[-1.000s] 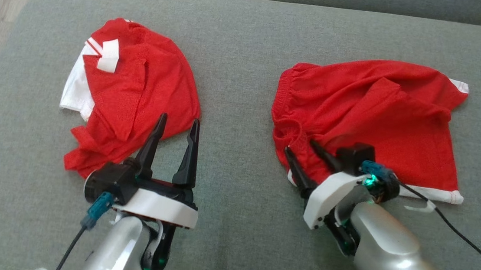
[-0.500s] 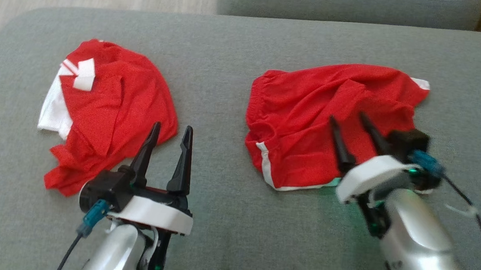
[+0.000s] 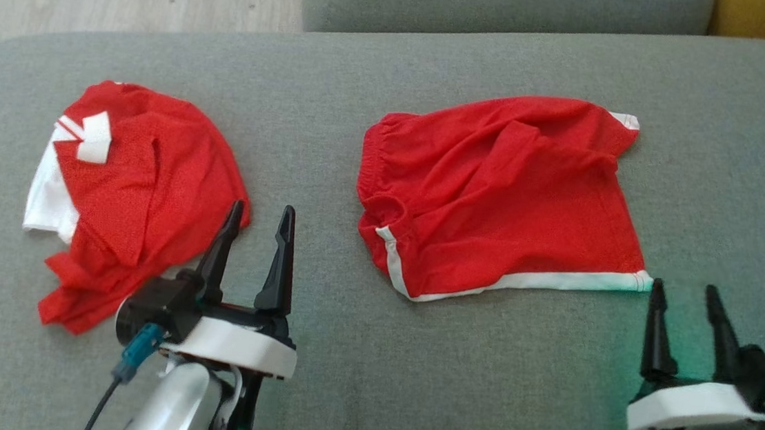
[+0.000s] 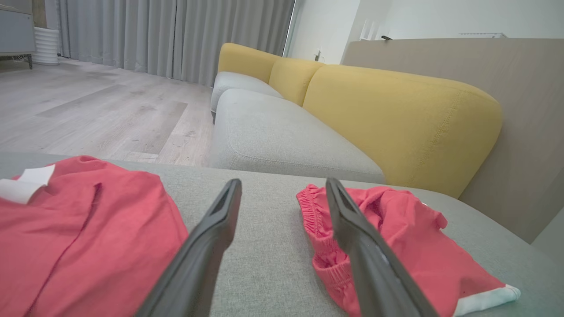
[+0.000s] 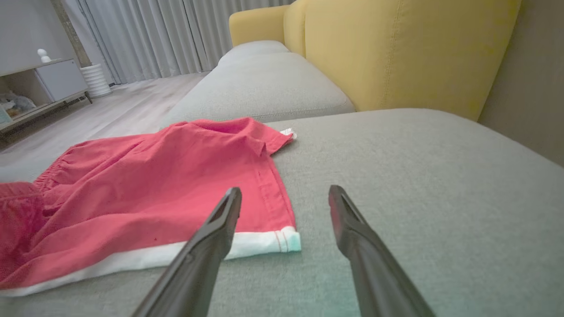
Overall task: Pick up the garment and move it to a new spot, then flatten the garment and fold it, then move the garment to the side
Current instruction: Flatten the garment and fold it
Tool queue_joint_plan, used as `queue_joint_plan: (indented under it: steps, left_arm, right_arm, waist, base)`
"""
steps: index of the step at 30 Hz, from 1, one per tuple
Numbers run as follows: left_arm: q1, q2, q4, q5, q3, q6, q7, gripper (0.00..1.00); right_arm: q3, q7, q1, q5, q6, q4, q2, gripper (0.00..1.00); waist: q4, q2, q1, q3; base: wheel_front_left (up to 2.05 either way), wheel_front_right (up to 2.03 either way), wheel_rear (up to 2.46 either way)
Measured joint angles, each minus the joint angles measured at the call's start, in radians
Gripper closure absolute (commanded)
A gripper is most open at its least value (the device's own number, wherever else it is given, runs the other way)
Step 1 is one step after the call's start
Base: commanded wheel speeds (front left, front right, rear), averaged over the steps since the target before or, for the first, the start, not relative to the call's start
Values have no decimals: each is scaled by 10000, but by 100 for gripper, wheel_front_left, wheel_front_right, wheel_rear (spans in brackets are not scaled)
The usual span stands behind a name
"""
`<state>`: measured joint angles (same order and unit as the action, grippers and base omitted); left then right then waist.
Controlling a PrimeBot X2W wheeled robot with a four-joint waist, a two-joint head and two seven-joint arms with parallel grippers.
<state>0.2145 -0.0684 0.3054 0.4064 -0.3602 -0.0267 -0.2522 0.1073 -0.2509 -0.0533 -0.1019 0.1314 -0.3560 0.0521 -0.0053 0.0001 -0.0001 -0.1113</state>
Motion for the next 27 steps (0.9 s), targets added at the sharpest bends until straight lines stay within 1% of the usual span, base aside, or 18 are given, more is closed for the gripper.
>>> queue_joint_plan:
  steps: [3,5,7,10,13,18,21,23,27]
  left_arm:
    - [8,-31,50,0,-52,-77,0,0]
    - [33,-136,127,-35,-222,-201,46,0]
    - [122,-282,171,-188,-518,-418,247,0]
    - [525,-529,372,-291,-1285,-794,978,0]
    - [1149,-848,504,-491,-2117,-972,1507,0]
    - [2088,-1348,777,-445,-3208,-980,2088,0]
    - [2476,-1576,963,-324,-3816,-984,2173,0]
    - [2688,-1687,1081,-31,-4146,-1030,2186,0]
    - [3117,-1848,1337,261,-4575,-1057,2184,0]
  right_arm:
    - [-219,0,-16,-240,0,213,-90,0]
    - [-293,0,-166,-316,0,355,-88,0]
    - [-334,0,-291,-351,0,416,-86,0]
    - [-343,0,-386,-407,0,441,-86,0]
    - [-351,0,-391,-546,0,449,-86,0]
    - [-456,0,-446,-685,0,460,-86,0]
    - [-502,0,-518,-746,0,466,-86,0]
    - [-504,0,-607,-995,0,456,-86,0]
    - [-577,0,-675,-1129,0,458,-84,0]
  waist:
    - [-113,0,0,-104]
    - [-194,0,1,-169]
    - [-264,0,0,-243]
    - [-334,0,1,-380]
    - [-379,0,1,-534]
    - [-541,0,2,-741]
    - [-636,0,2,-850]
    - [-689,0,2,-913]
    - [-782,0,2,-1045]
  base:
    - [0,0,0]
    - [0,0,0]
    - [0,0,0]
    - [0,0,0]
    - [0,0,0]
    - [0,0,0]
    - [0,0,0]
    - [0,0,0]
    - [0,0,0]
